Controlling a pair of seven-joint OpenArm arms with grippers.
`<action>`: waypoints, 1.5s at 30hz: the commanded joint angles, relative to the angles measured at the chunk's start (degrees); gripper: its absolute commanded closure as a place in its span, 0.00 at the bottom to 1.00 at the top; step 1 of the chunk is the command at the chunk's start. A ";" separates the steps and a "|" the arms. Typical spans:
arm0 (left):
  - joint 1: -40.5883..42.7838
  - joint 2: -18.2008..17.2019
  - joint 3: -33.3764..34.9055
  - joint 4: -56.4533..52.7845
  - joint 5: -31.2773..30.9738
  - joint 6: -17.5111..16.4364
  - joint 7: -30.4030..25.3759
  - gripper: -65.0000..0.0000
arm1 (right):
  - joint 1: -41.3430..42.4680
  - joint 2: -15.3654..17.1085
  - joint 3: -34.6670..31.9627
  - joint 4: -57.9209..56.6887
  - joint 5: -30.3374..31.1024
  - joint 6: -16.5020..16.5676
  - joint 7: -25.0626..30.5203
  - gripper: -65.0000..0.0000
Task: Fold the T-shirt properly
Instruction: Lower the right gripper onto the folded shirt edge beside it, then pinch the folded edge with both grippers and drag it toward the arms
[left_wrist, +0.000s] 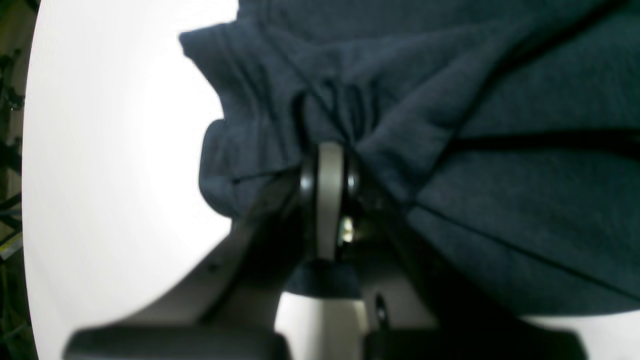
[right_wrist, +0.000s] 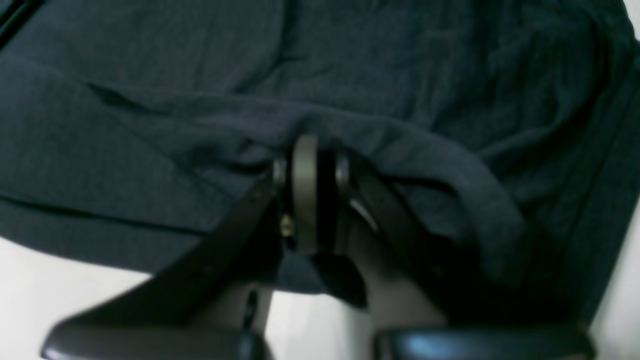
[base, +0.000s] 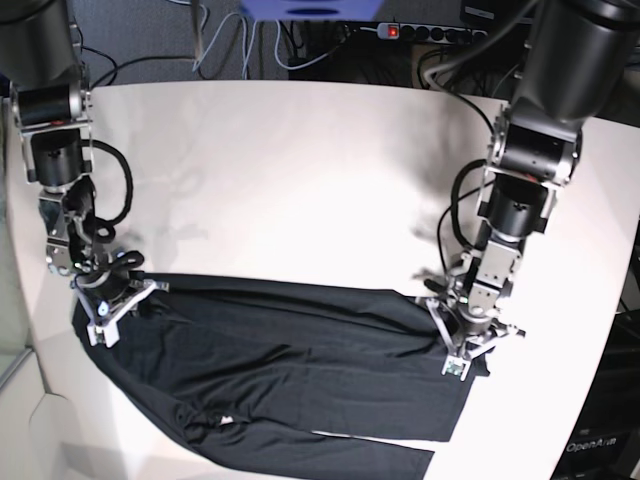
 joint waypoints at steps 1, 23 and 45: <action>-1.61 -0.26 -0.02 0.38 0.25 0.38 -0.88 1.00 | 0.36 0.68 0.10 0.21 -0.11 0.35 -0.71 0.96; 16.76 -8.43 7.45 14.71 2.01 -12.28 6.32 1.00 | -22.15 3.50 0.45 15.59 0.16 0.44 1.40 0.96; 43.93 -21.62 -1.34 53.75 5.61 -15.54 20.21 1.00 | -42.37 5.52 14.08 20.25 0.25 7.39 4.56 0.96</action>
